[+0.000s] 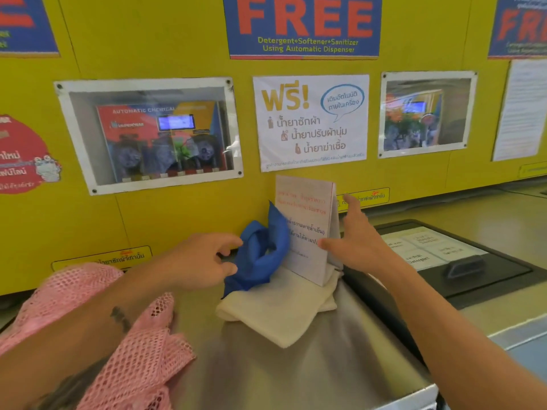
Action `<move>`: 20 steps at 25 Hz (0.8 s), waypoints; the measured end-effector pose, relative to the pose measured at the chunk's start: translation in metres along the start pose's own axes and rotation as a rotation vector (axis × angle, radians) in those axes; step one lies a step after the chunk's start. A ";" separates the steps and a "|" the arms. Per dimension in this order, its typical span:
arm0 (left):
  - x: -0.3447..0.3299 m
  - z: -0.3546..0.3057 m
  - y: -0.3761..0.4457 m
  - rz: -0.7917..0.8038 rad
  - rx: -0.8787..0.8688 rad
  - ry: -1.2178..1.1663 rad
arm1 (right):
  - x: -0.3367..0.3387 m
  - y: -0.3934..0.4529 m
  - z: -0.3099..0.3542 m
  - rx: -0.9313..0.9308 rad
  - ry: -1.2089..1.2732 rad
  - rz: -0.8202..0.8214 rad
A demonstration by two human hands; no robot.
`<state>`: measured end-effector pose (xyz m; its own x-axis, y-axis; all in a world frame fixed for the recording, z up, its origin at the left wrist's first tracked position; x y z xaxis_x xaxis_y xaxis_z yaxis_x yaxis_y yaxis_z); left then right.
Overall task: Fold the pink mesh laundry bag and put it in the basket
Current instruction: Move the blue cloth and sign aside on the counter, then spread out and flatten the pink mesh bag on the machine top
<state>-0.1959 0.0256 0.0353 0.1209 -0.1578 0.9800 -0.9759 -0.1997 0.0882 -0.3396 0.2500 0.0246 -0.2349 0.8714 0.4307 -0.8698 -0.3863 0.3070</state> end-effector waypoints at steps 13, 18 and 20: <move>0.056 0.144 -0.127 -0.252 0.082 -0.167 | -0.207 -0.095 0.153 0.413 -0.065 0.542; -0.006 0.198 -0.164 0.233 0.128 0.122 | -0.306 -0.124 0.132 0.290 -0.475 0.956; -0.014 0.218 -0.174 0.215 0.131 0.146 | -0.328 -0.125 0.129 0.346 -0.552 0.922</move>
<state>0.0114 -0.1480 -0.0327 -0.1225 -0.0713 0.9899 -0.9434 -0.3015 -0.1385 -0.0974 -0.0267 -0.0459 -0.4263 -0.0099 0.9045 -0.2764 -0.9507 -0.1407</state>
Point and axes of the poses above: each hand's wrist, its own y-axis towards the middle knuckle, its own x-axis out of the back of the hand, z = x × y, the point moved 9 cm from there along y, towards the middle knuckle, and after that the axes turned 9 degrees about y, right-handed, at the moved point
